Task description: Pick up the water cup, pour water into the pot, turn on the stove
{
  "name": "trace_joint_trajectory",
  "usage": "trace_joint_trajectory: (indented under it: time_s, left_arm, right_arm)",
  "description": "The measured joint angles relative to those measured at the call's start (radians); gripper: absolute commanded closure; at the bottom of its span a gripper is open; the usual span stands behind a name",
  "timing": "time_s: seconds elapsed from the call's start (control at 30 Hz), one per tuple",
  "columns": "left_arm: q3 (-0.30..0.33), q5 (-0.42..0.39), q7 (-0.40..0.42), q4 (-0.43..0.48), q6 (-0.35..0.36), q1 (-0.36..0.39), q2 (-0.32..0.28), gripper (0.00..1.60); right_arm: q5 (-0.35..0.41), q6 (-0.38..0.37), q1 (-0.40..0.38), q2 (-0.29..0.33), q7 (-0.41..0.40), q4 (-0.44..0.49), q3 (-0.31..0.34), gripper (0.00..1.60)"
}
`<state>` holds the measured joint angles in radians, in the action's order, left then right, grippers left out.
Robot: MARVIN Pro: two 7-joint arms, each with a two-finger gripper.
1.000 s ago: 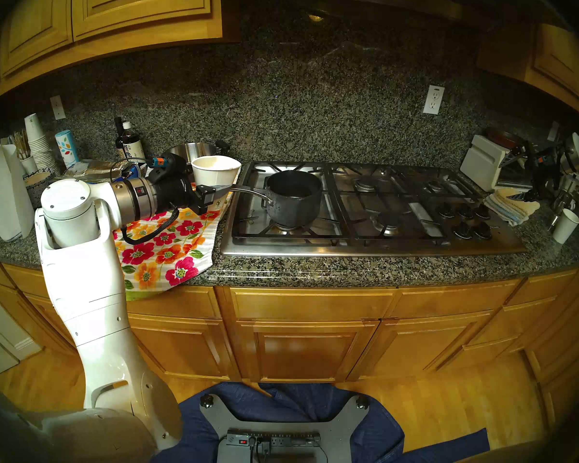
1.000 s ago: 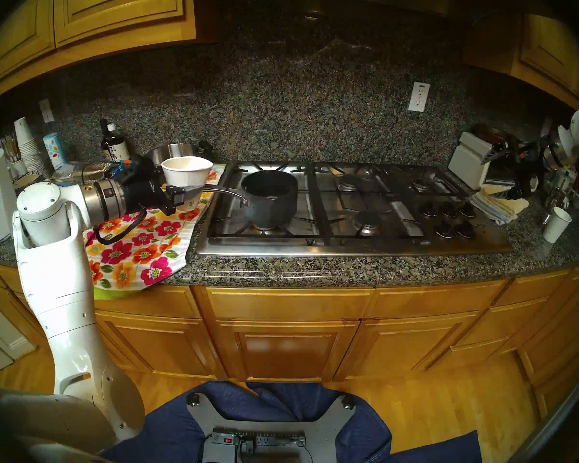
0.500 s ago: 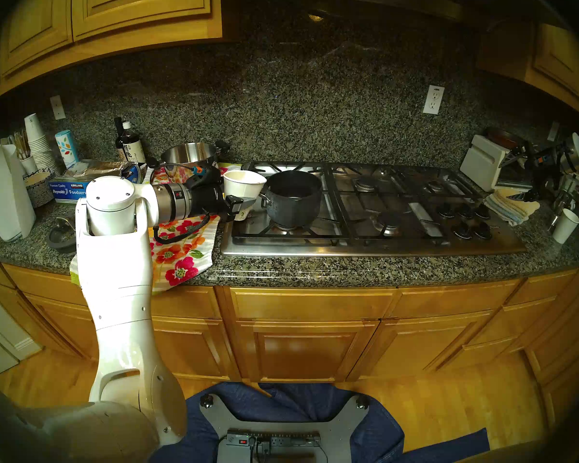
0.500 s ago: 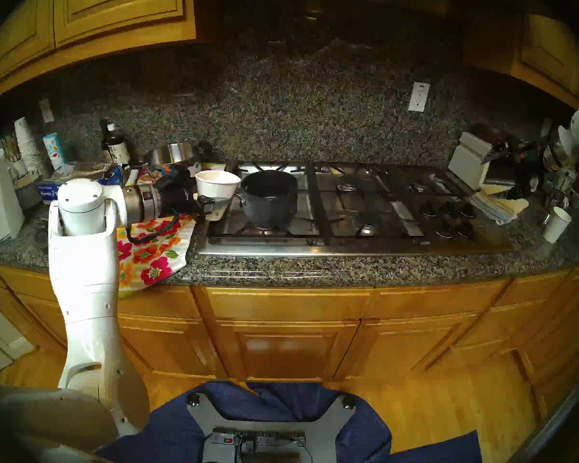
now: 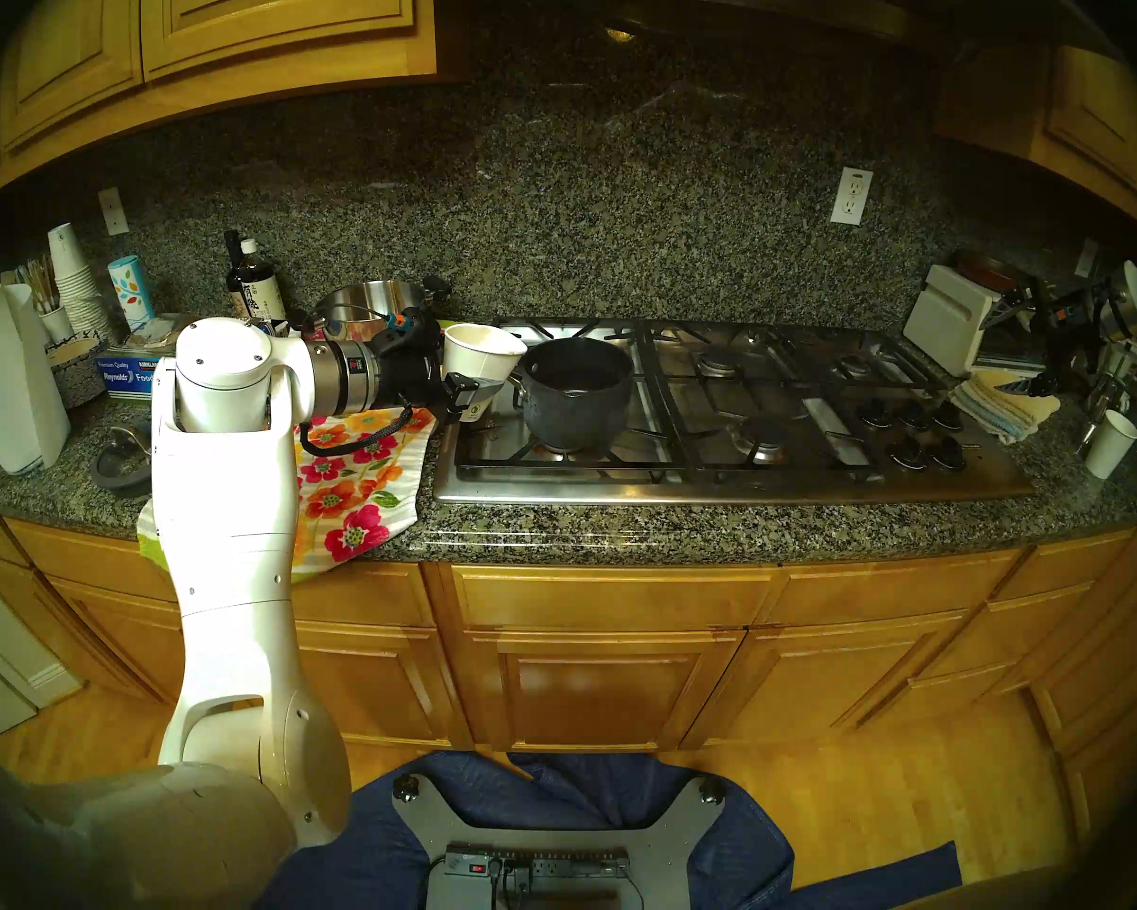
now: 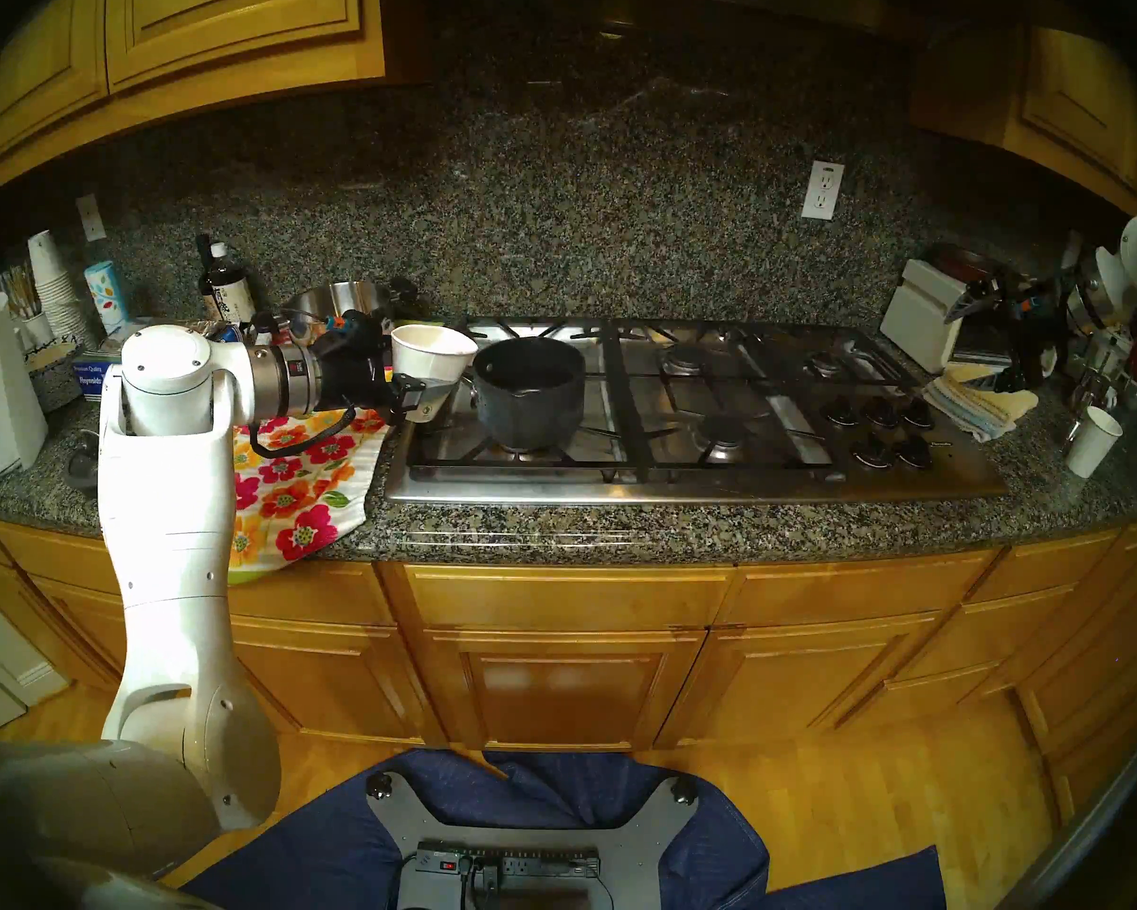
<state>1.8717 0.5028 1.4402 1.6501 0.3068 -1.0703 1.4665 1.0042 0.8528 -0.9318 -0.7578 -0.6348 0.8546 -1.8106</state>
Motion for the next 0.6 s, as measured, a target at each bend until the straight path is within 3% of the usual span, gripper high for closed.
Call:
trace_joint_trajectory:
  time_s: [0.23, 0.6]
  left_arm:
    - [0.009, 0.0, 0.045, 0.013, -0.025, 0.005, -0.046, 1.04]
    - [-0.019, -0.002, 0.046, -0.007, -0.046, 0.049, -0.075, 1.05]
  right_arm:
    - [0.0, 0.0, 0.0, 0.0, 0.0, 0.0, 0.0, 0.0]
    - [0.0, 0.0, 0.0, 0.0, 0.0, 0.0, 0.0, 0.0]
